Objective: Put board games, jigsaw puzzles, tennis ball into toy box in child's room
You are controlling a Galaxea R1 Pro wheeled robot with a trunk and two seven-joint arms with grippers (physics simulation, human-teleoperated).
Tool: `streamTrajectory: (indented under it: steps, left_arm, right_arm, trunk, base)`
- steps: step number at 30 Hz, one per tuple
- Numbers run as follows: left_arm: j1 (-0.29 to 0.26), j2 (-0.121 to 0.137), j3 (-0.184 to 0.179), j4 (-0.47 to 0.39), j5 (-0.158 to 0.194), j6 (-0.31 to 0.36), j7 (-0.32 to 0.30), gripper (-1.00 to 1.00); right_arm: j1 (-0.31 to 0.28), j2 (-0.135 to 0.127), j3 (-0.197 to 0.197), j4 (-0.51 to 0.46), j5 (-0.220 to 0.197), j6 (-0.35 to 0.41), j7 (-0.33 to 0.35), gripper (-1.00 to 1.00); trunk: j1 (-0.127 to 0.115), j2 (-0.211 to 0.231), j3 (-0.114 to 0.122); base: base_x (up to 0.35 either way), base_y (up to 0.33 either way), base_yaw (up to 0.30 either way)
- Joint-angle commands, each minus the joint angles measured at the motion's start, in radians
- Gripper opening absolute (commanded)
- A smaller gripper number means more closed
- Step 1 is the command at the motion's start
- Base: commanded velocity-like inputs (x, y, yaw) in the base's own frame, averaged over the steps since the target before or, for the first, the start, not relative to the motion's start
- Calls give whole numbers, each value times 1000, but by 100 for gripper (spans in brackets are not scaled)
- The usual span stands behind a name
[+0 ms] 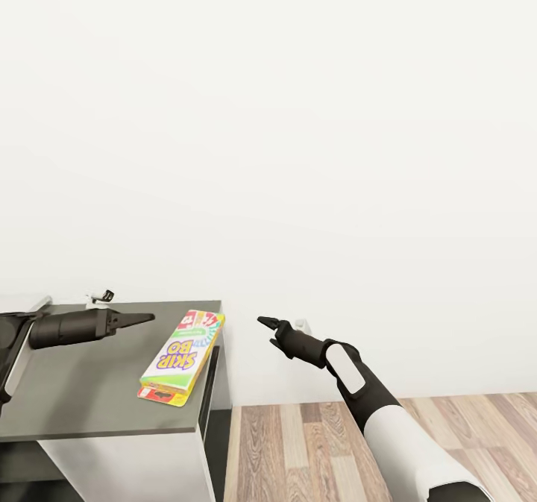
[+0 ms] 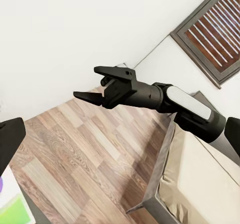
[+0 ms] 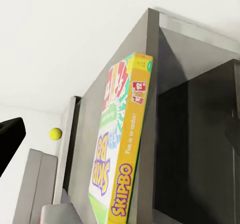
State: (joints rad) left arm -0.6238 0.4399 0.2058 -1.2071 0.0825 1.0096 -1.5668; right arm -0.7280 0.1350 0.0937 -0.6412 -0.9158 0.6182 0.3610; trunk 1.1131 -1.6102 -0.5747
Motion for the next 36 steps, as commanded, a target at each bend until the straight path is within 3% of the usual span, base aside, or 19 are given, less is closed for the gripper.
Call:
streamTrajectory:
  steps: [1, 36]
  left_arm:
    - [-1, 0, 0, 0, 0, 11, -4, 100]
    - [-1, -1, 0, 0, -1, 8, -4, 100]
  right_arm:
    - [-1, 0, 0, 0, -1, 3, 1, 100]
    - [-1, 0, 1, 0, -2, 3, 1, 100]
  trunk:
    - [0, -1, -1]
    - [0, -1, -1]
  base:
    - [8, -1, 0]
    - [42, 0, 17]
